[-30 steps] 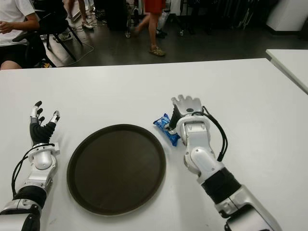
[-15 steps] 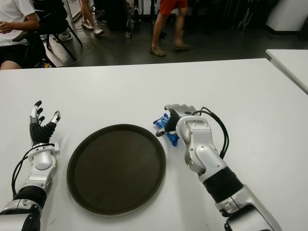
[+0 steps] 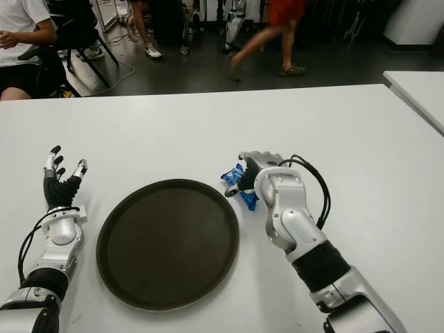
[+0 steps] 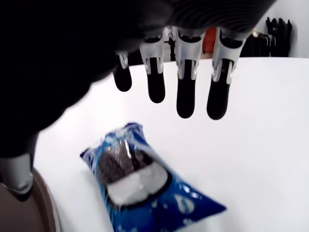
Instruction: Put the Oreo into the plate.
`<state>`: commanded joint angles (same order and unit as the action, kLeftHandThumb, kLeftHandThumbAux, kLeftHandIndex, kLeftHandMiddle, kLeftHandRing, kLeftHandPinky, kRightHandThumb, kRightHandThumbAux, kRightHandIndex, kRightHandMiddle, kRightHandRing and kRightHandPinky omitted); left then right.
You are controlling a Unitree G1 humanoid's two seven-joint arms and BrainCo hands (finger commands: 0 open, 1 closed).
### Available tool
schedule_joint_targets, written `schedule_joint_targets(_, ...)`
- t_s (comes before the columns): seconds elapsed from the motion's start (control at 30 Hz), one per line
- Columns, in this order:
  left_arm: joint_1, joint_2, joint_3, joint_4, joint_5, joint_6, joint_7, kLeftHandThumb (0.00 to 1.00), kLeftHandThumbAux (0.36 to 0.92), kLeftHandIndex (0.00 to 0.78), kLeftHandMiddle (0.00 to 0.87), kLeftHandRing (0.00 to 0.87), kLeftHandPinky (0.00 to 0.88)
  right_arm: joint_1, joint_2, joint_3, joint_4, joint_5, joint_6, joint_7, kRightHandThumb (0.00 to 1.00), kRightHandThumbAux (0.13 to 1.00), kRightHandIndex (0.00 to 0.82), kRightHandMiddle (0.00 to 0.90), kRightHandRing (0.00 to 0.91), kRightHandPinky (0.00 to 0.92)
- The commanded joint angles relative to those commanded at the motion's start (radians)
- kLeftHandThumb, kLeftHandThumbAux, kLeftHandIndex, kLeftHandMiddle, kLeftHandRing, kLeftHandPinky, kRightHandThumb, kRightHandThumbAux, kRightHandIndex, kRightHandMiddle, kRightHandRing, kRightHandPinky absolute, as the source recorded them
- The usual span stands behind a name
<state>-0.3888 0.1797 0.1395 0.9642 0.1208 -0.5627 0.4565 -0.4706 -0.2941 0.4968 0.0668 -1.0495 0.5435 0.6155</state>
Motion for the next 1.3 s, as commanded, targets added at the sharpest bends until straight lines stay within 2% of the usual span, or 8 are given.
schedule_joint_targets(0.43, -0.004, -0.001, 0.002, 0.006, 0.005, 0.011, 0.018, 0.000, 0.653, 0.064, 0.041, 0.015, 0.026, -0.004, 0.003, 0.027, 0.010, -0.043, 0.045, 0.001, 0.000, 0.504, 0.130, 0.181, 0.214, 0.318)
schedule_joint_targets(0.77, -0.005, 0.004, 0.000, 0.009, 0.009, 0.017, 0.019, 0.000, 0.639, 0.072, 0.044, 0.025, 0.043, 0.010, 0.017, 0.045, 0.043, -0.137, 0.093, -0.120, 0.000, 0.476, 0.109, 0.137, 0.140, 0.138)
schedule_joint_targets(0.87, -0.006, 0.004, 0.000, 0.011, 0.009, 0.021, 0.021, 0.000, 0.631, 0.071, 0.042, 0.025, 0.048, 0.010, 0.018, 0.050, 0.051, -0.153, 0.097, -0.136, 0.000, 0.479, 0.113, 0.127, 0.127, 0.120)
schedule_joint_targets(1.03, -0.007, 0.004, -0.001, 0.006, 0.013, 0.036, 0.031, 0.000, 0.627, 0.071, 0.045, 0.034, 0.059, 0.001, 0.000, 0.075, 0.077, -0.192, 0.079, -0.141, 0.000, 0.479, 0.103, 0.112, 0.106, 0.094)
schedule_joint_targets(1.3, -0.003, 0.010, -0.012, 0.000, 0.025, 0.035, 0.027, 0.000, 0.640, 0.073, 0.053, 0.039, 0.065, 0.001, -0.009, 0.081, 0.084, -0.209, 0.054, -0.144, 0.000, 0.485, 0.084, 0.102, 0.091, 0.075)
